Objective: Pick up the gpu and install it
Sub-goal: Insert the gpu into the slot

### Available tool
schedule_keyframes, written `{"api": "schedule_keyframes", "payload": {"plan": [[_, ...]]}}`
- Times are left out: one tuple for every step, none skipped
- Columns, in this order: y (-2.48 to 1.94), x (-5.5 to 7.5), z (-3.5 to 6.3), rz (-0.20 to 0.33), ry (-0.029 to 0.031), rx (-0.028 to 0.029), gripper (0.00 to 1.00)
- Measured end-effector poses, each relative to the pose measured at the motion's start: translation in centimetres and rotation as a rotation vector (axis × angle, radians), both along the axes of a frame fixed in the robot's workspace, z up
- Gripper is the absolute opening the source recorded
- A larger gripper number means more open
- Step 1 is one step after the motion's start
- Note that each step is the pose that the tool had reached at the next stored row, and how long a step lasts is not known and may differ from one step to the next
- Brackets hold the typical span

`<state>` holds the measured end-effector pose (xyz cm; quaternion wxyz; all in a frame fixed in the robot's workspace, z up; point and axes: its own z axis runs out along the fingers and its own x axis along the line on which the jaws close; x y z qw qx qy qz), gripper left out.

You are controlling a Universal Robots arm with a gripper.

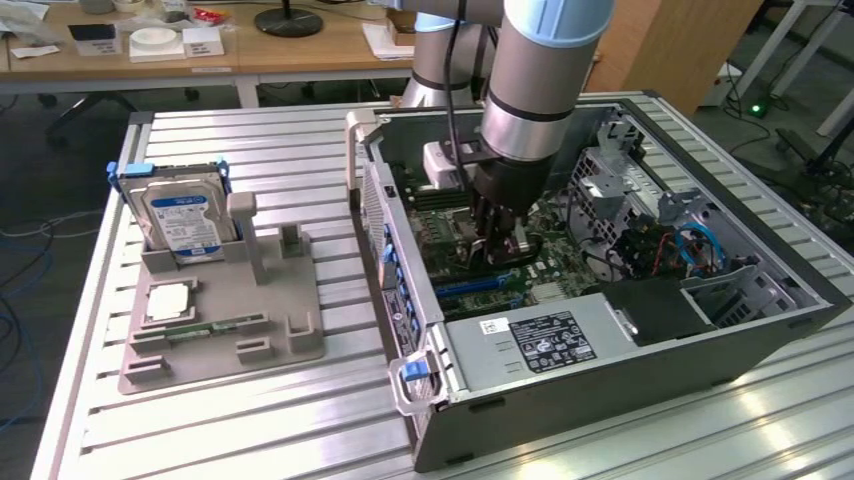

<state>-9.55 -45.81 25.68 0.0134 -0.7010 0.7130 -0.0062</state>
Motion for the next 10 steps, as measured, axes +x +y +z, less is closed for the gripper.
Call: {"api": "schedule_keyframes", "payload": {"plan": [[0.00,-0.07,-0.03,0.000,0.0000,-0.0001,0.27],[0.00,-0.16,-0.07,0.000,0.0000,0.0000,0.27],[0.00,-0.24,-0.11,0.000,0.0000,0.0001,0.27],[0.01,-0.26,-0.17,0.000,-0.0002,0.0003,0.27],[0.01,-0.26,-0.24,0.000,-0.0002,0.0003,0.27],[0.00,-0.27,-0.34,0.000,-0.0001,0.0002,0.27],[-0.02,-0.27,-0.43,0.000,-0.0001,0.0001,0.27],[-0.03,-0.27,-0.52,0.000,-0.0001,0.0002,0.27],[-0.05,-0.28,-0.58,0.000,0.0000,0.0001,0.27],[-0.05,-0.28,-0.65,0.000,0.0000,0.0002,0.27]]}}
